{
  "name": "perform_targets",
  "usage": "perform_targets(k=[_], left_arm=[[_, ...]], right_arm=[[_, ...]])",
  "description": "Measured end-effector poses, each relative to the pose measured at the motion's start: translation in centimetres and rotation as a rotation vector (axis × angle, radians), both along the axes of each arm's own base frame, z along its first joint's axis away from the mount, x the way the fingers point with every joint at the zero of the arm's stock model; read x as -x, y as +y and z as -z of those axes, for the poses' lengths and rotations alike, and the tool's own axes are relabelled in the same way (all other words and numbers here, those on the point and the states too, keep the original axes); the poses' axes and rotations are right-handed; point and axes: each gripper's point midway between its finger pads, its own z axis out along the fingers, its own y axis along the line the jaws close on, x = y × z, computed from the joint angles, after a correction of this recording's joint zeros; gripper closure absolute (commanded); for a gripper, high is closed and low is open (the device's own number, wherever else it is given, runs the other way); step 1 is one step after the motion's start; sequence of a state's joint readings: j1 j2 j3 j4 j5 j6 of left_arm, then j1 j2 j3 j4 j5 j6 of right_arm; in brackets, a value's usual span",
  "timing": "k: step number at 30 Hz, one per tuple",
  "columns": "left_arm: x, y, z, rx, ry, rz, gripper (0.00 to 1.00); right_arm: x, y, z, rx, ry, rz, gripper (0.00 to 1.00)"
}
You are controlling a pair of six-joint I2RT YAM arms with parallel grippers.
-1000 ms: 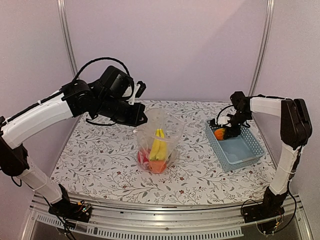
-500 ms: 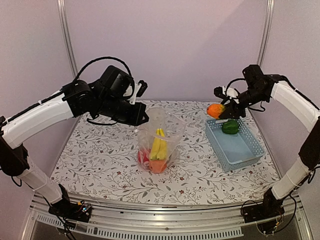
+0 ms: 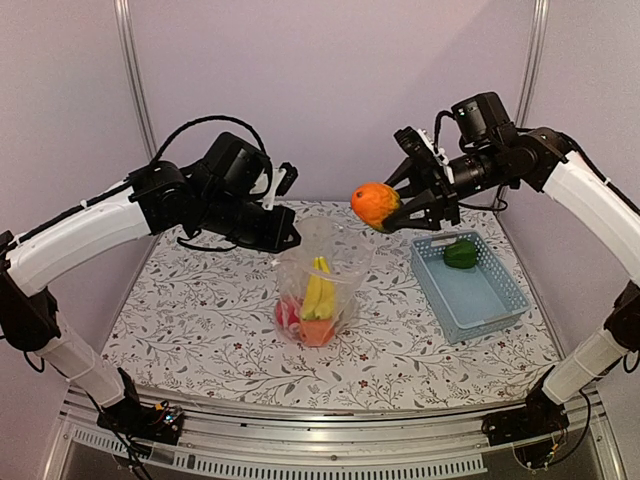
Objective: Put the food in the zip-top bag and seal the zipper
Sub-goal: Place the fake fruit in the zipper food storage bag, then pass from the left arm to the right
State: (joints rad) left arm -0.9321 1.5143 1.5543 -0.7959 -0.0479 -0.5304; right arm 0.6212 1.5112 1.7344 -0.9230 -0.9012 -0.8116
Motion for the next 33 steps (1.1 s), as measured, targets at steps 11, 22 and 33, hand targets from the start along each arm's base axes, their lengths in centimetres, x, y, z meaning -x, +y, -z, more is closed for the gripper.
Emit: perform_targets(k=[11,22,33], left_arm=[[0.1,0.0,0.0,0.005,0.005,-0.001,1.00],[0.2,0.2,-0.5,0.014,-0.003,-0.002,1.00],[0.4,0.8,0.1,-0.003,-0.001,-0.010,1.00]], right_arm=[[1.1,3.6,-1.6,-0.122,0.158,-0.099,0.59],[-0.1,7.1,3.0,-0.016,0.230,-0.026,0.27],[0.8,6.4,4.4,0.088,0.135,0.020,0.39]])
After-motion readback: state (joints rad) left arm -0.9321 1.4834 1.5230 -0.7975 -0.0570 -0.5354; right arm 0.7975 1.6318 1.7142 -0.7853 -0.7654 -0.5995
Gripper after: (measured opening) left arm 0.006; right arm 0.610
